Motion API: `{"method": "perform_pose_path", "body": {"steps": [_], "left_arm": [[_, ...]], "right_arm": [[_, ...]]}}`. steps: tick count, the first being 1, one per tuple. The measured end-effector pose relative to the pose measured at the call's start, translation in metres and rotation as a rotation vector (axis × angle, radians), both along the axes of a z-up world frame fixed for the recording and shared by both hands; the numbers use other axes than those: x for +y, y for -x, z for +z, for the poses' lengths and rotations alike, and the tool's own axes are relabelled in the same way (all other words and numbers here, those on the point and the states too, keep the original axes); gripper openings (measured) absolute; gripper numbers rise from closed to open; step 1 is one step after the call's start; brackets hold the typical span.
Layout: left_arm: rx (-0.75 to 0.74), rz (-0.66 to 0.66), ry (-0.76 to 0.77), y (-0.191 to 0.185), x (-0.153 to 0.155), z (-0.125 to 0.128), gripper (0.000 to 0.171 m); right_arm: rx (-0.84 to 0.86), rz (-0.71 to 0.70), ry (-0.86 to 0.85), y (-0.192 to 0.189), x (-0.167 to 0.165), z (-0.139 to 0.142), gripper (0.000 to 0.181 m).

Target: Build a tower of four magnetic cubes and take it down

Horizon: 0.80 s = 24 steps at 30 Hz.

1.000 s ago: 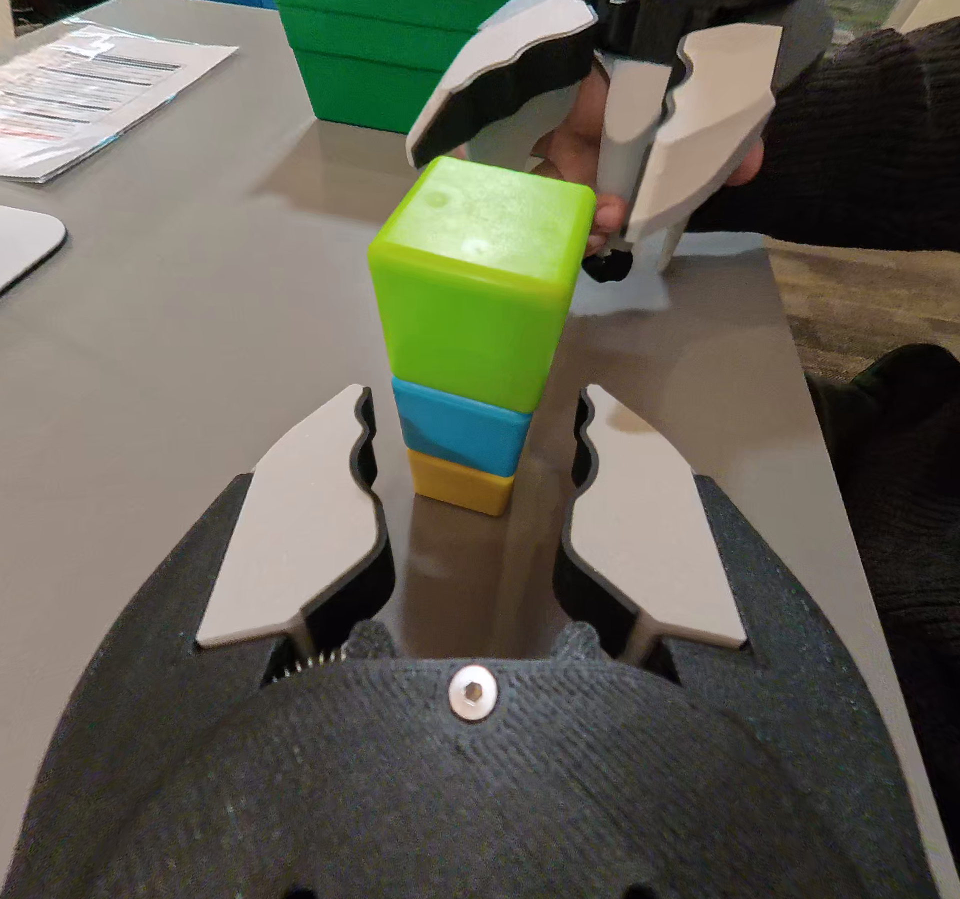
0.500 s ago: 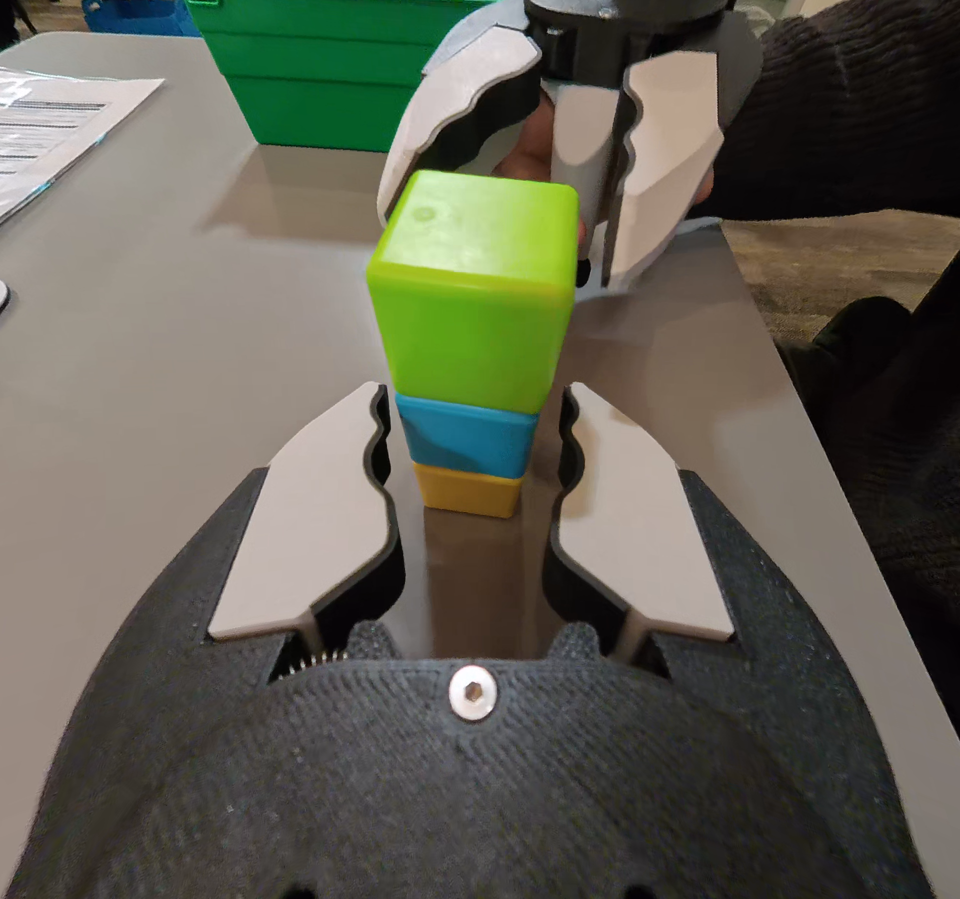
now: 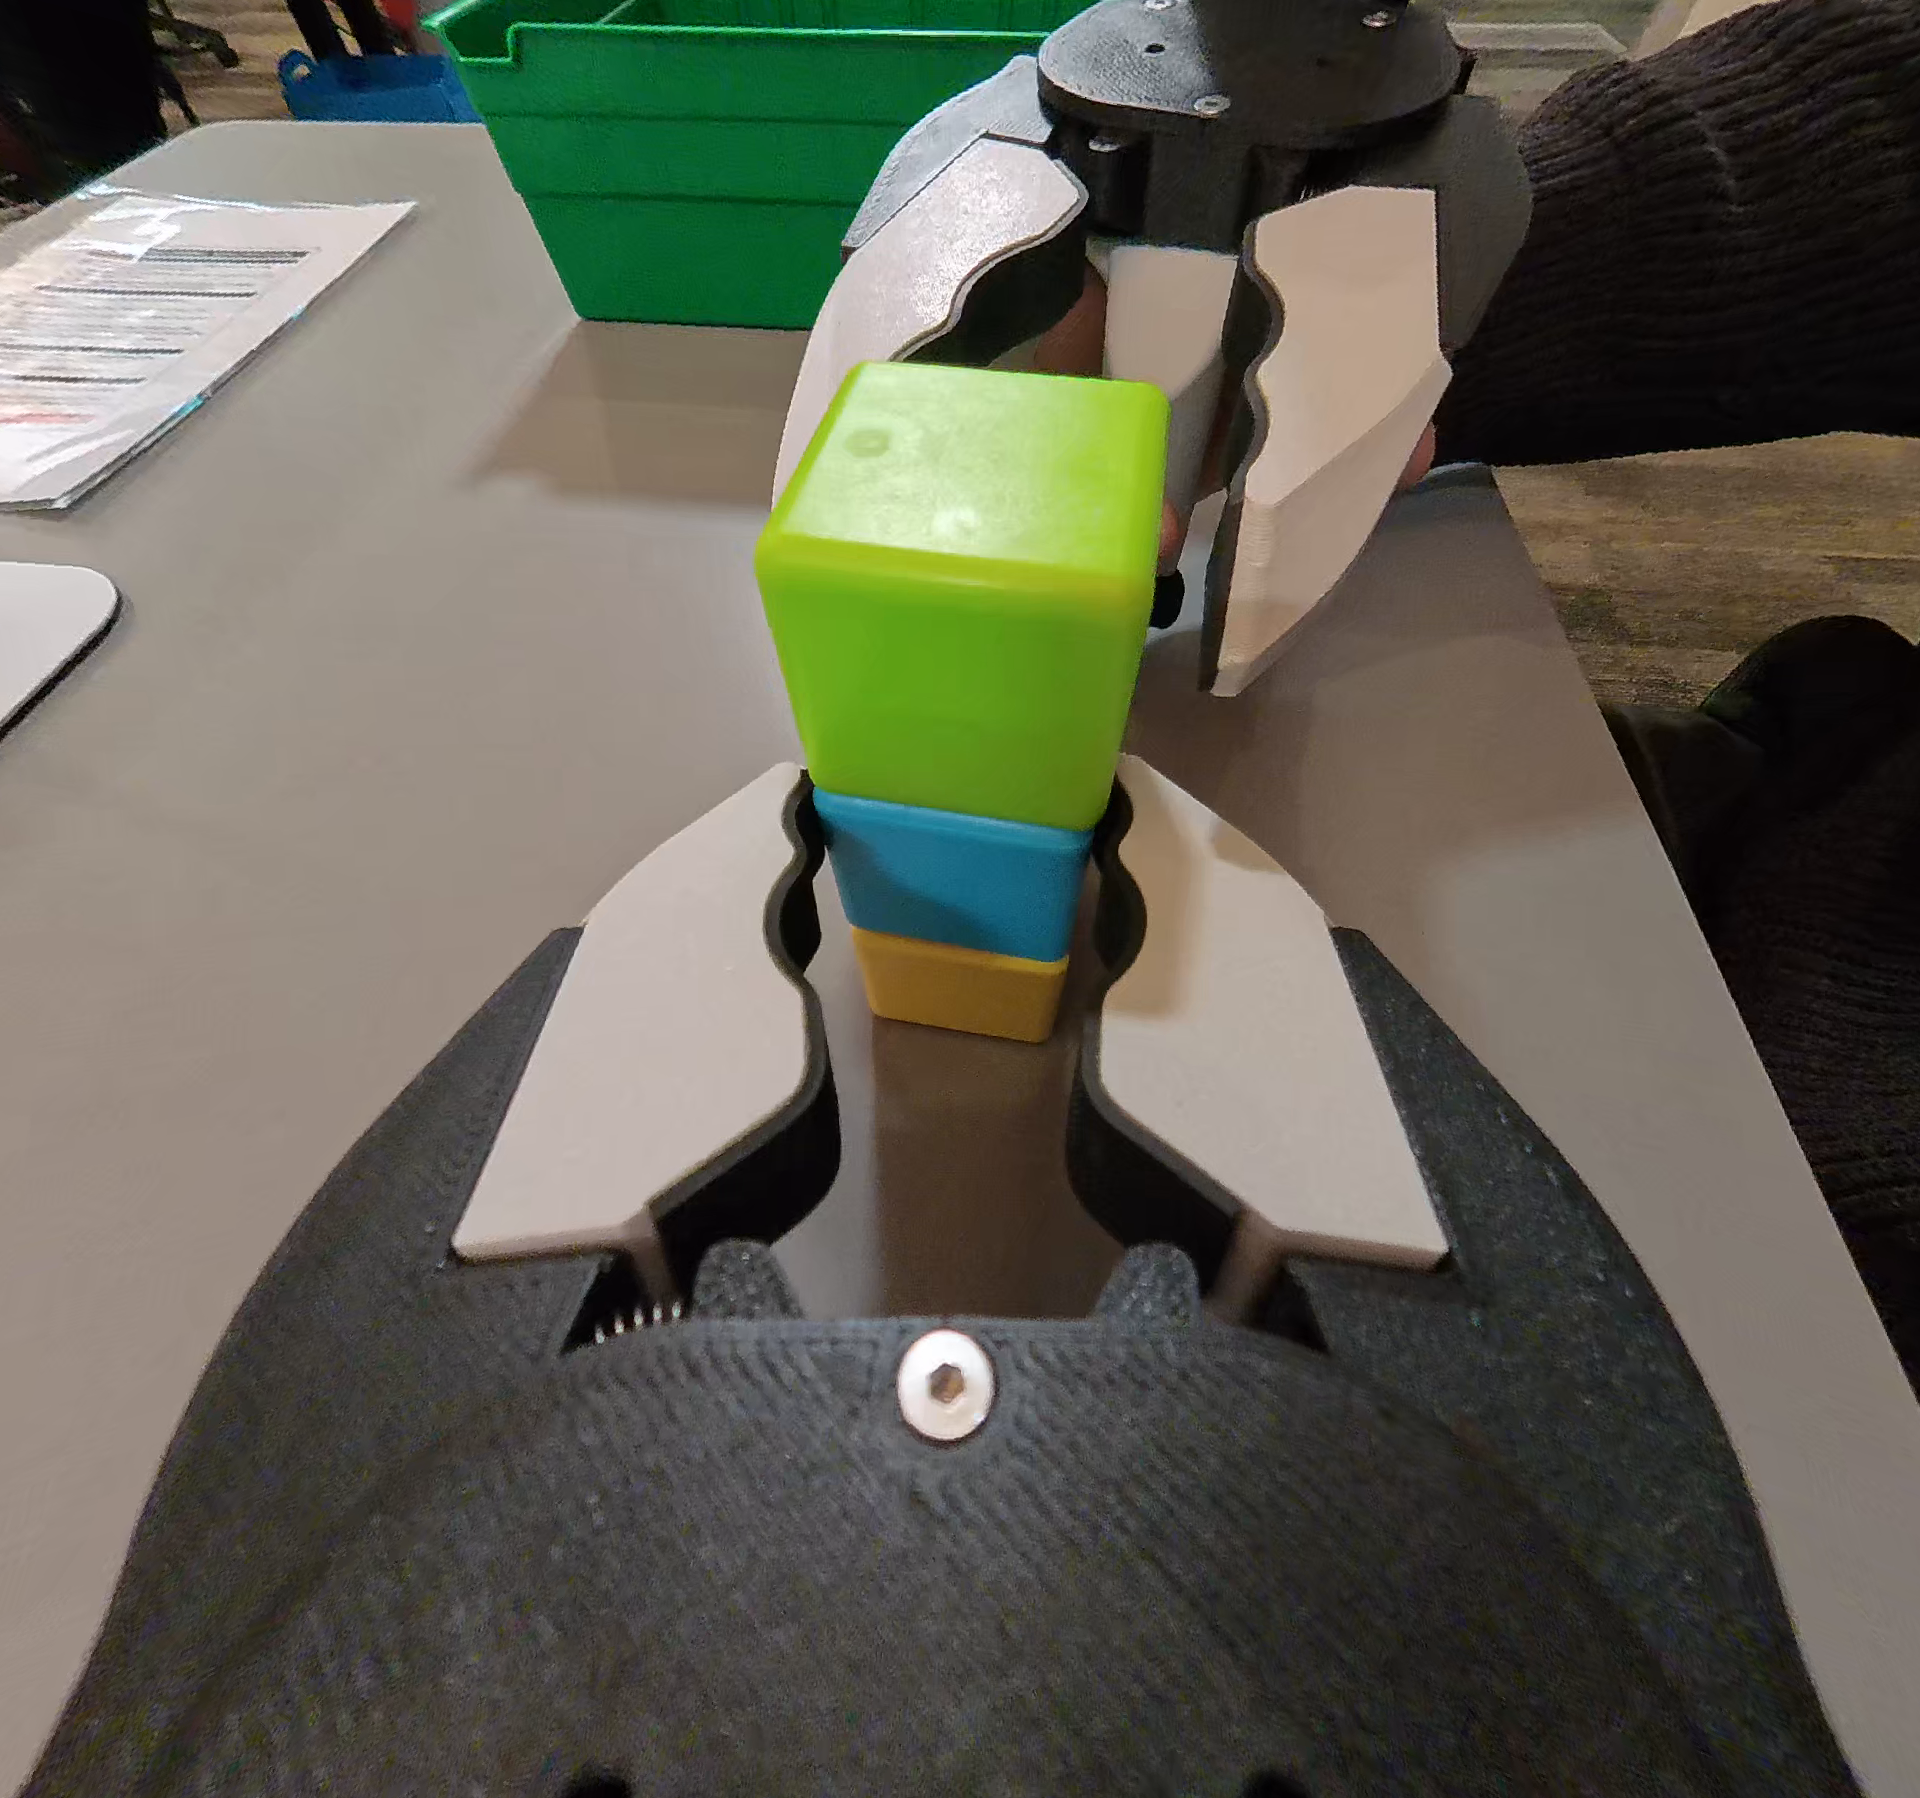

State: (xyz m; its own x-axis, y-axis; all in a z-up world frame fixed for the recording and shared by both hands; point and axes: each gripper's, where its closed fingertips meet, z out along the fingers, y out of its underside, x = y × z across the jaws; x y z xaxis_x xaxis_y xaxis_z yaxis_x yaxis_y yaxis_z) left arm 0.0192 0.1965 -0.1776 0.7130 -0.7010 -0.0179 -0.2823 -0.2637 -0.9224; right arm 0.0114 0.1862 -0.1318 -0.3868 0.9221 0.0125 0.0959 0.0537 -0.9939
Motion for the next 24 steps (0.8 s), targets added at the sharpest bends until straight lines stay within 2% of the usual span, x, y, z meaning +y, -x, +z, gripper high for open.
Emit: {"method": "perform_pose_path", "body": {"steps": [8,24], "left_arm": [[0.029,0.032,-0.021,-0.0012,-0.0021,-0.0006,0.052],[-0.007,0.021,0.030,-0.0011,-0.0035,-0.0024,0.052]], "right_arm": [[0.025,0.005,0.012,-0.0018,0.0031,0.0069,0.058],[0.015,-0.004,0.020,0.0057,0.0013,-0.0011,0.052]]}}
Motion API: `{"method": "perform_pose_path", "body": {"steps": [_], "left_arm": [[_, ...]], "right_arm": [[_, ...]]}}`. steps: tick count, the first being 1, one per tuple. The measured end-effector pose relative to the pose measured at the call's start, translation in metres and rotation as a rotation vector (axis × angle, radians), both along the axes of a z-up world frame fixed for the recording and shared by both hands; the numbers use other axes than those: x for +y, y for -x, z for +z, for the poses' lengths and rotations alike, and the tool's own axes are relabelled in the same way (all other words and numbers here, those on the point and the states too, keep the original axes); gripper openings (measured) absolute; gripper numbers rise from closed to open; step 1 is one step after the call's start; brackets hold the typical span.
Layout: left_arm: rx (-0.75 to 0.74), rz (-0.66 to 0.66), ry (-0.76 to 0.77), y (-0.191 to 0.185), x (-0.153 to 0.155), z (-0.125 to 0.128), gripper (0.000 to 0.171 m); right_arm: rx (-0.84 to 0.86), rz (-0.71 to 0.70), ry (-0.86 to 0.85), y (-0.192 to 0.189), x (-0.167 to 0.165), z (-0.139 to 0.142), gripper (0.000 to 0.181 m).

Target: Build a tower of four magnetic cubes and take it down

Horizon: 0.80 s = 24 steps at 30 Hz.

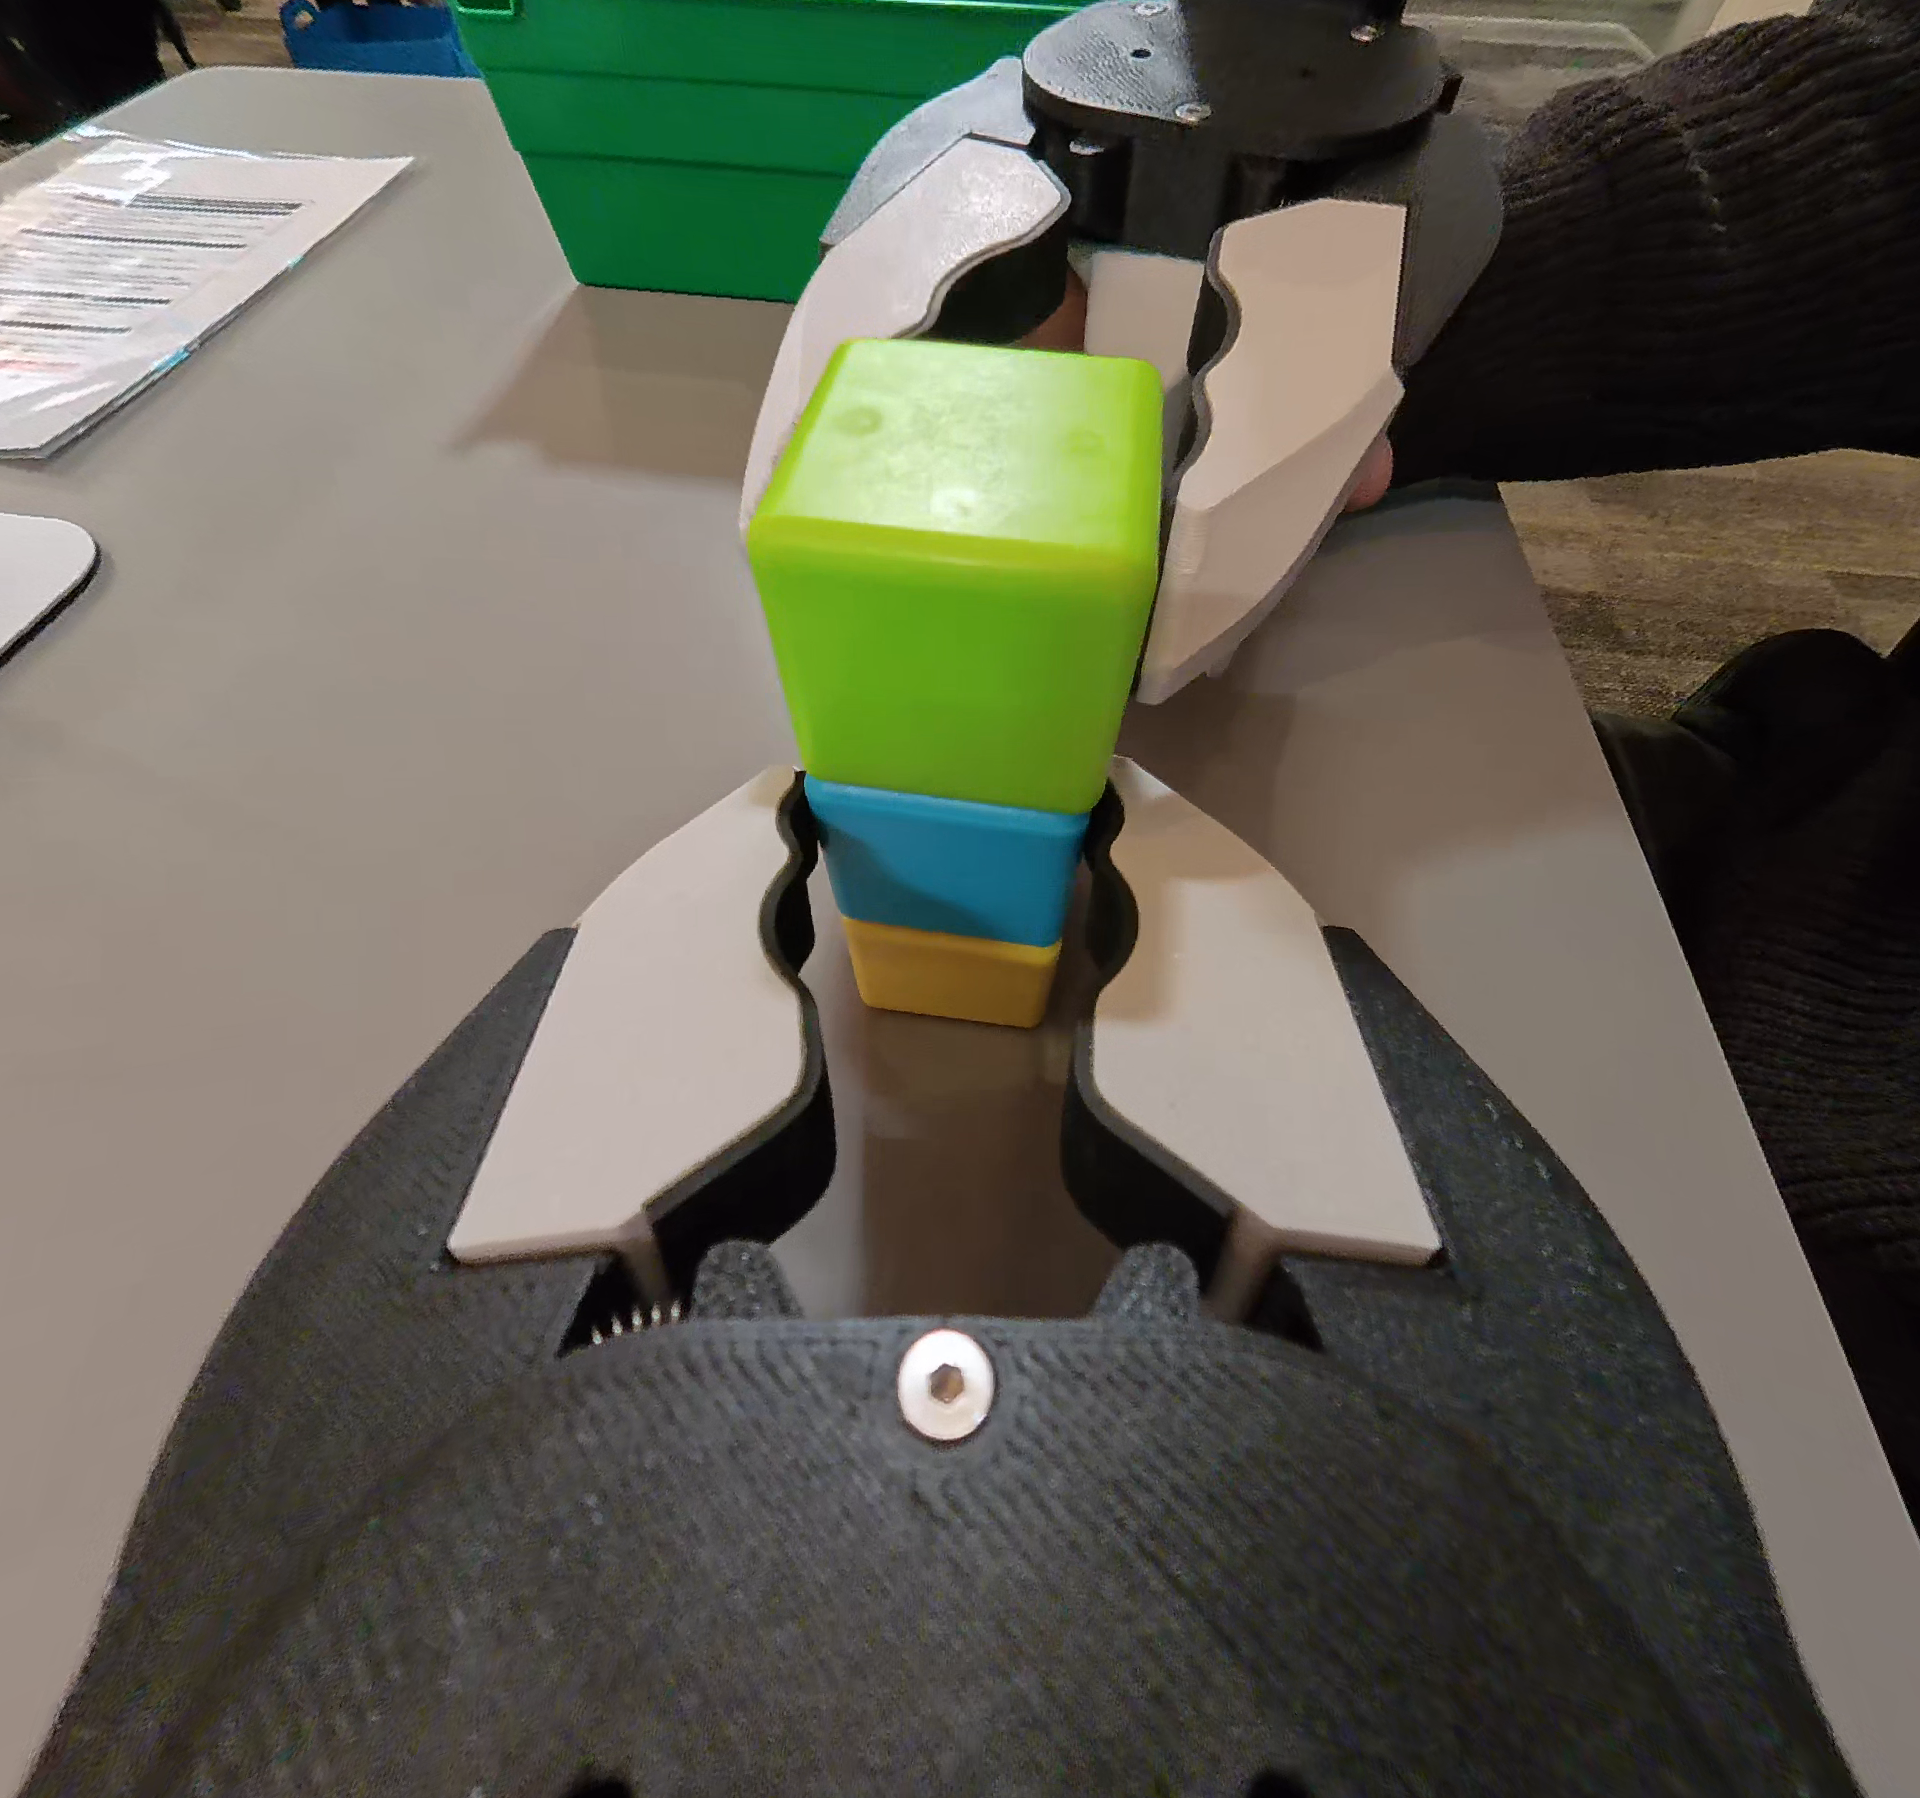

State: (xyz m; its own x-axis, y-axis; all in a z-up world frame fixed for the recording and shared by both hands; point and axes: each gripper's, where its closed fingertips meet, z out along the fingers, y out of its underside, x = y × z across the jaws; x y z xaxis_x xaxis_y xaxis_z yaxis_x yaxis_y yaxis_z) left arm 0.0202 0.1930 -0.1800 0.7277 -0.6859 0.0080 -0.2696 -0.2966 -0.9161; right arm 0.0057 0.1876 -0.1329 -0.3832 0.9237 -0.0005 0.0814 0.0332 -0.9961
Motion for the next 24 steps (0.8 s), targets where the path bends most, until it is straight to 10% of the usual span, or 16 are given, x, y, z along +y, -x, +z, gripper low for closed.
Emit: {"method": "perform_pose_path", "body": {"steps": [18,24], "left_arm": [[-0.015,0.018,0.012,0.003,0.002,0.000,0.051],[-0.011,0.017,0.010,0.003,0.002,0.000,0.051]], "right_arm": [[-0.002,-0.002,0.076,0.004,0.004,0.003,0.050],[0.111,-0.055,0.187,-0.003,0.024,0.043,0.050]]}}
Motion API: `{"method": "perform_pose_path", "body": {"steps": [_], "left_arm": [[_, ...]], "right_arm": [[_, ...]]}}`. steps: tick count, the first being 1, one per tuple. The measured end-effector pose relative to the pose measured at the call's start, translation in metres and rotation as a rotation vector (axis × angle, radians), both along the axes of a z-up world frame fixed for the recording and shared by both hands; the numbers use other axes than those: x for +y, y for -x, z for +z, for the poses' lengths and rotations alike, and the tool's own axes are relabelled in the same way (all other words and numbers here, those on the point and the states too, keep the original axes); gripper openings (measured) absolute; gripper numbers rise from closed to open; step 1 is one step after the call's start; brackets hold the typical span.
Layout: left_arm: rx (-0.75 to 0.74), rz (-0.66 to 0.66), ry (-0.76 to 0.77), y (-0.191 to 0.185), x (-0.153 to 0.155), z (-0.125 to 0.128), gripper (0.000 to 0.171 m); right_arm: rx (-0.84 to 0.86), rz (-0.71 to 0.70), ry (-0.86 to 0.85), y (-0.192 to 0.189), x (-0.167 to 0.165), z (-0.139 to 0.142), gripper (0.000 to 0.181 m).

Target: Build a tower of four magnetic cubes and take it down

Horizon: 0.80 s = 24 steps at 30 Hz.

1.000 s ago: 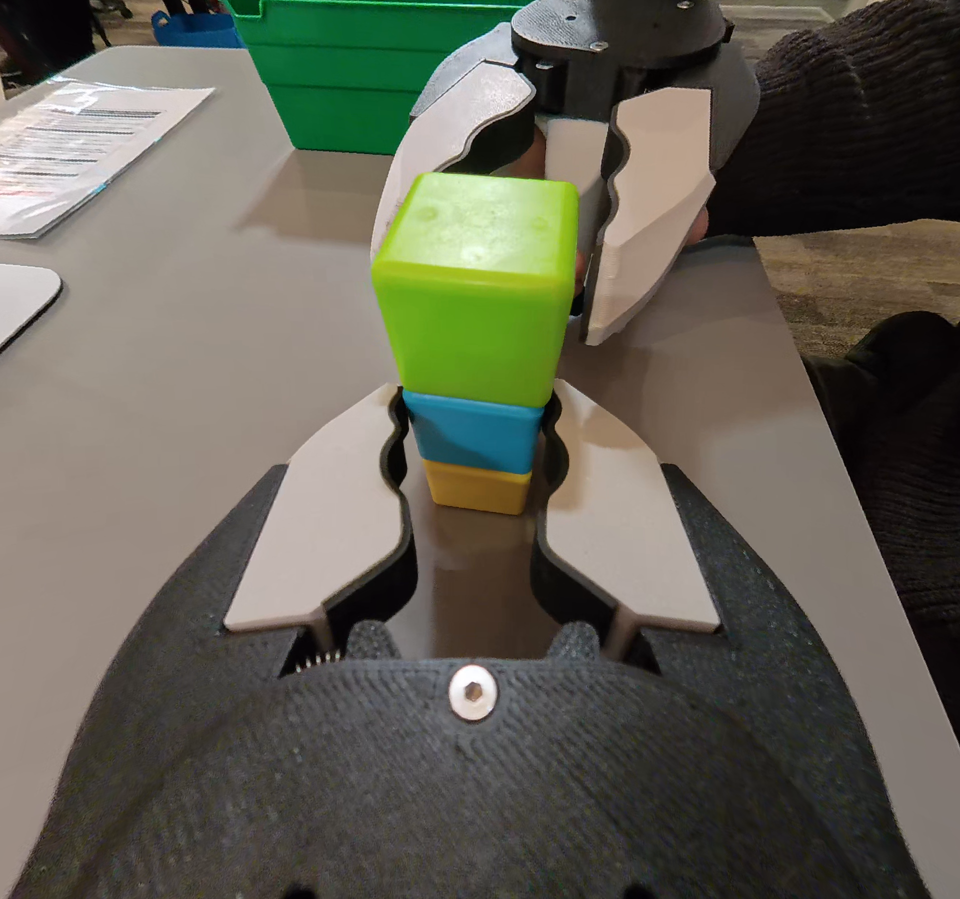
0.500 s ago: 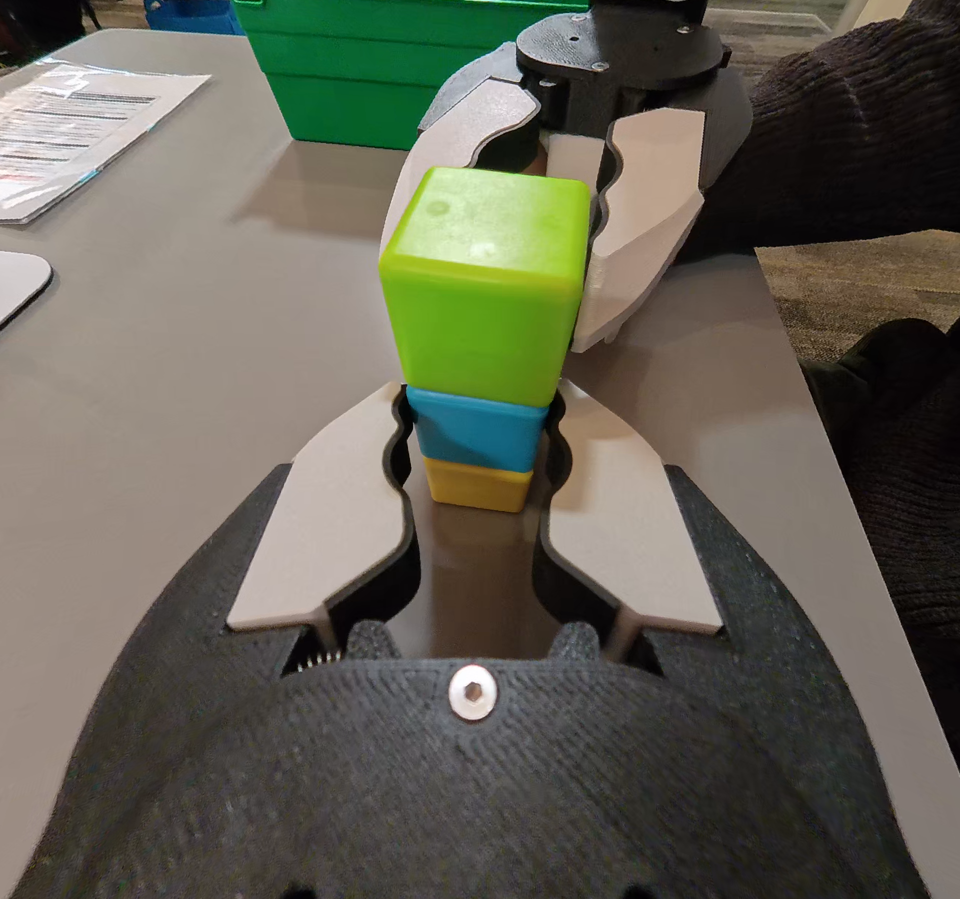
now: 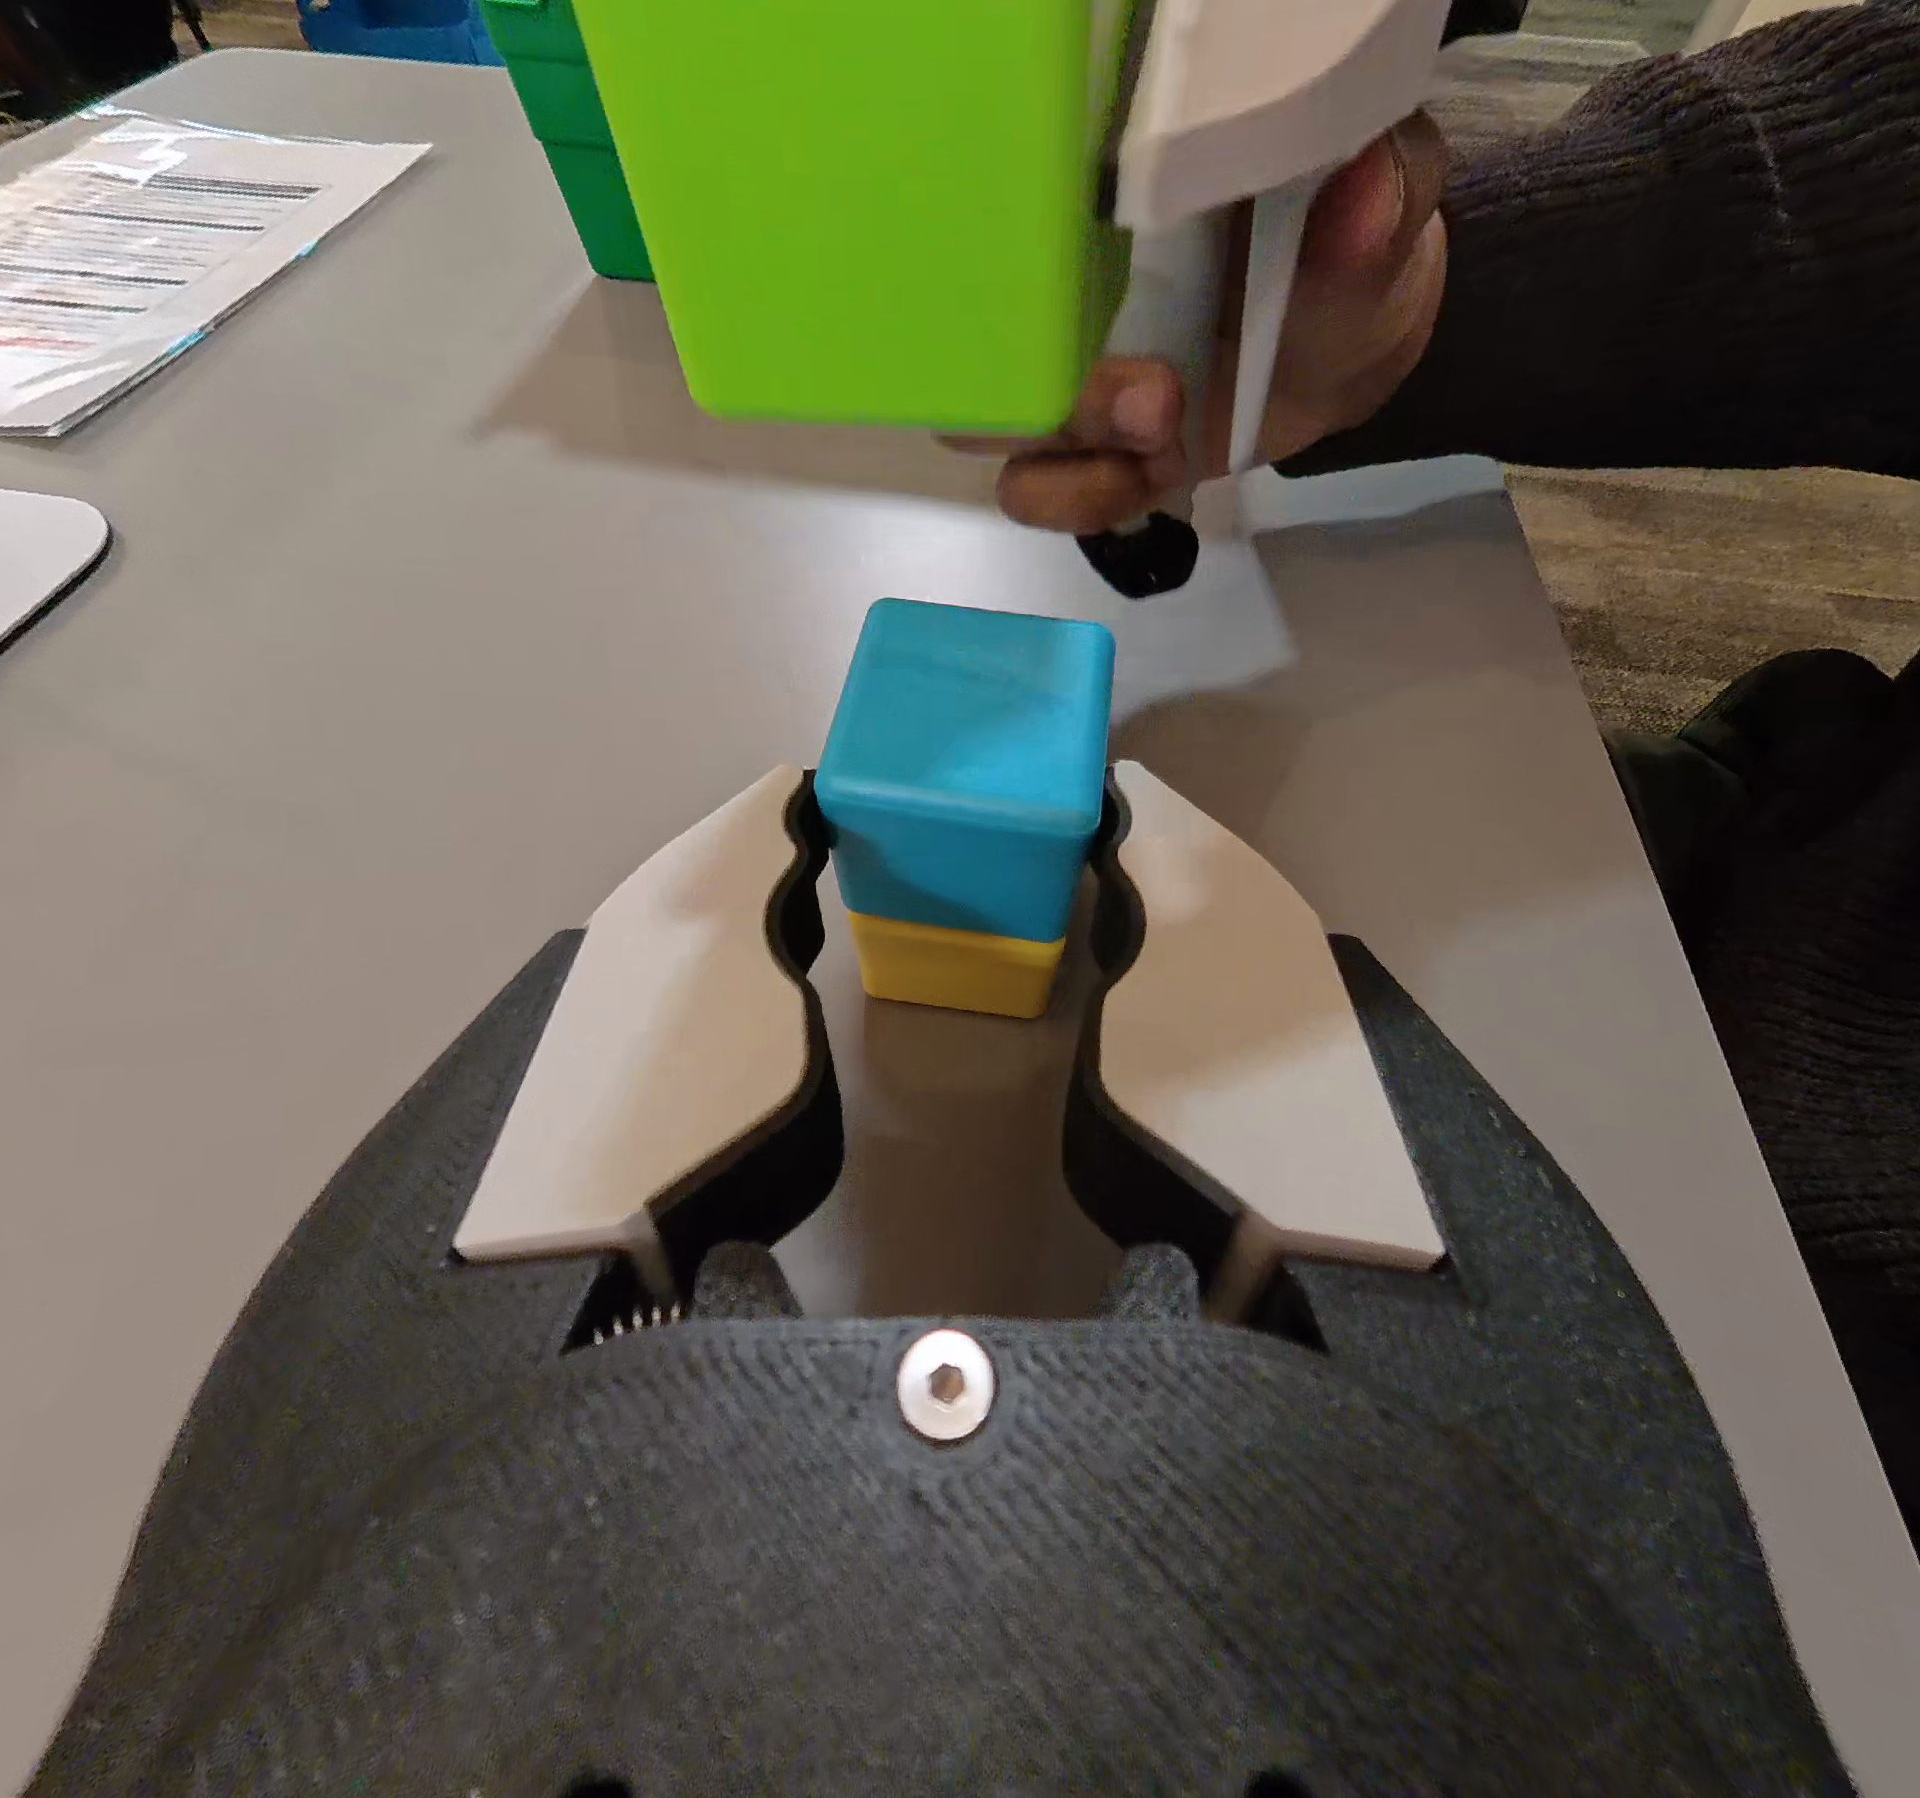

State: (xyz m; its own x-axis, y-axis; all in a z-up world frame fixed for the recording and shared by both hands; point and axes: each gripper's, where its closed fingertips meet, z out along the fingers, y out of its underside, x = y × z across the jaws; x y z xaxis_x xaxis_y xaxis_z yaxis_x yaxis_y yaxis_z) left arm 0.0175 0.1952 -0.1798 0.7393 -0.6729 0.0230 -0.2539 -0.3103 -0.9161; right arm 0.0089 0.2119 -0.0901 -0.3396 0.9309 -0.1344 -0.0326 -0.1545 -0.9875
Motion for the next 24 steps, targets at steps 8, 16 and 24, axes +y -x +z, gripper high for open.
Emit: {"method": "perform_pose_path", "body": {"steps": [8,16,24], "left_arm": [[0.004,0.016,-0.004,0.001,0.000,0.000,0.050],[0.008,0.025,-0.008,0.001,0.000,0.000,0.050],[-0.001,0.030,0.000,0.002,0.001,0.000,0.050]], "right_arm": [[-0.023,-0.143,-0.090,-0.034,0.047,0.053,0.050],[-0.391,-0.737,-0.356,-0.152,0.225,0.051,0.050],[-1.261,-0.815,-0.256,-0.260,0.329,-0.079,0.051]]}}
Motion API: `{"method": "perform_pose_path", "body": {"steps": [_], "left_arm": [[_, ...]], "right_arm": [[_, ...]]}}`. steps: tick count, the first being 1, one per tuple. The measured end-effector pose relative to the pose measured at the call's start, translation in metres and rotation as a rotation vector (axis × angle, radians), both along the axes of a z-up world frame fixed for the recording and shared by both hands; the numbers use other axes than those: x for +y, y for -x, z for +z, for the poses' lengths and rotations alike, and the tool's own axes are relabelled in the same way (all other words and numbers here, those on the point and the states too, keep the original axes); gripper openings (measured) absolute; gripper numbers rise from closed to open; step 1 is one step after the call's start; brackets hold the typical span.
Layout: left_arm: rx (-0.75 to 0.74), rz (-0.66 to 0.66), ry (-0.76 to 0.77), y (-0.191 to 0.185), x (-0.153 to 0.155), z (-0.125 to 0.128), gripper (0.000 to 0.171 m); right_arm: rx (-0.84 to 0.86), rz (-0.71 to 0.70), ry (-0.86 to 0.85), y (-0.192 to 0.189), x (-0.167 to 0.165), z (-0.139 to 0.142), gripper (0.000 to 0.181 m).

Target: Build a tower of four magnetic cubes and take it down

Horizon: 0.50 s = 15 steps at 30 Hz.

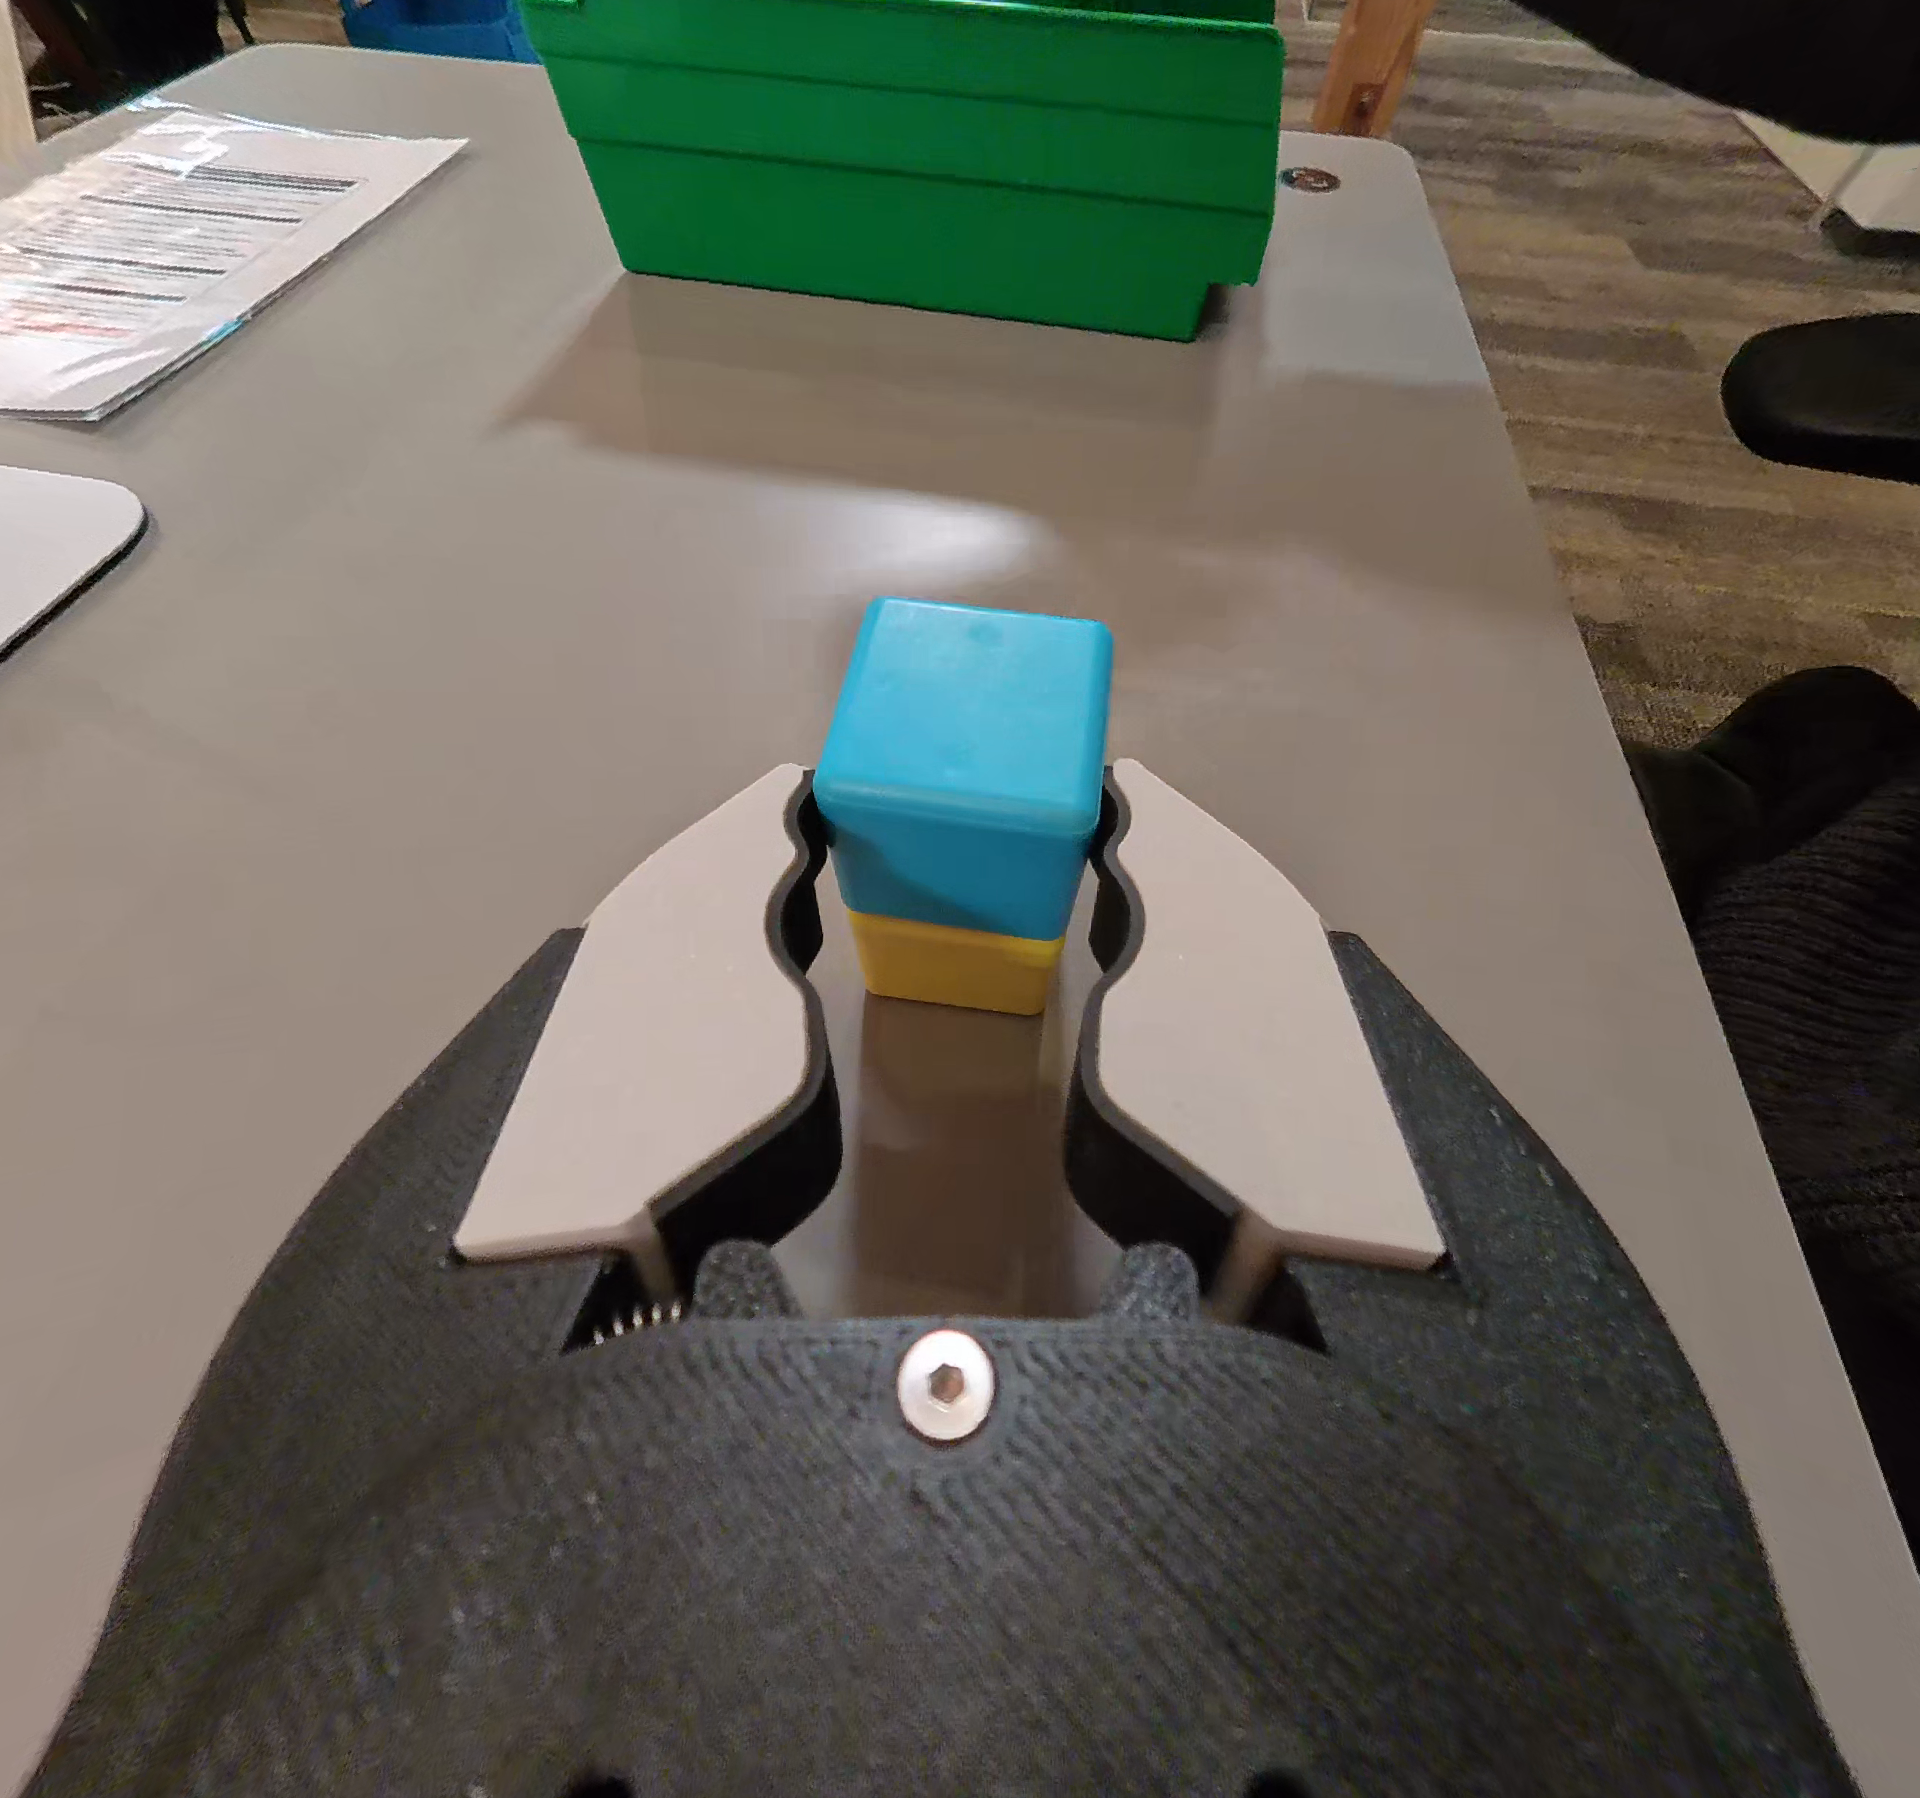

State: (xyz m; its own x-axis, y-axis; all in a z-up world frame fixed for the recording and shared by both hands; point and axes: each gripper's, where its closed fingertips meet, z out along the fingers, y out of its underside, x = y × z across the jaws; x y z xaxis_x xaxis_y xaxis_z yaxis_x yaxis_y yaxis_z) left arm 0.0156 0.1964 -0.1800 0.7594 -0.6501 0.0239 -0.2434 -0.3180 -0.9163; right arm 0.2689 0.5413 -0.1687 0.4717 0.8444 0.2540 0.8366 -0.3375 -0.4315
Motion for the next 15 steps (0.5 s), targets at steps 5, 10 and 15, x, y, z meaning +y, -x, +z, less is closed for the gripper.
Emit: {"method": "perform_pose_path", "body": {"steps": [5,10,15], "left_arm": [[-0.011,0.010,0.005,0.002,0.001,0.000,0.050],[-0.002,0.006,0.001,0.001,0.001,0.000,0.050],[-0.006,0.000,0.004,0.000,0.000,0.000,0.050]], "right_arm": [[-0.222,-0.018,0.132,-0.014,0.012,-0.034,0.051],[-0.391,-0.008,0.163,-0.026,0.015,-0.048,0.051],[-0.493,0.003,0.076,-0.032,0.020,-0.046,0.053]]}}
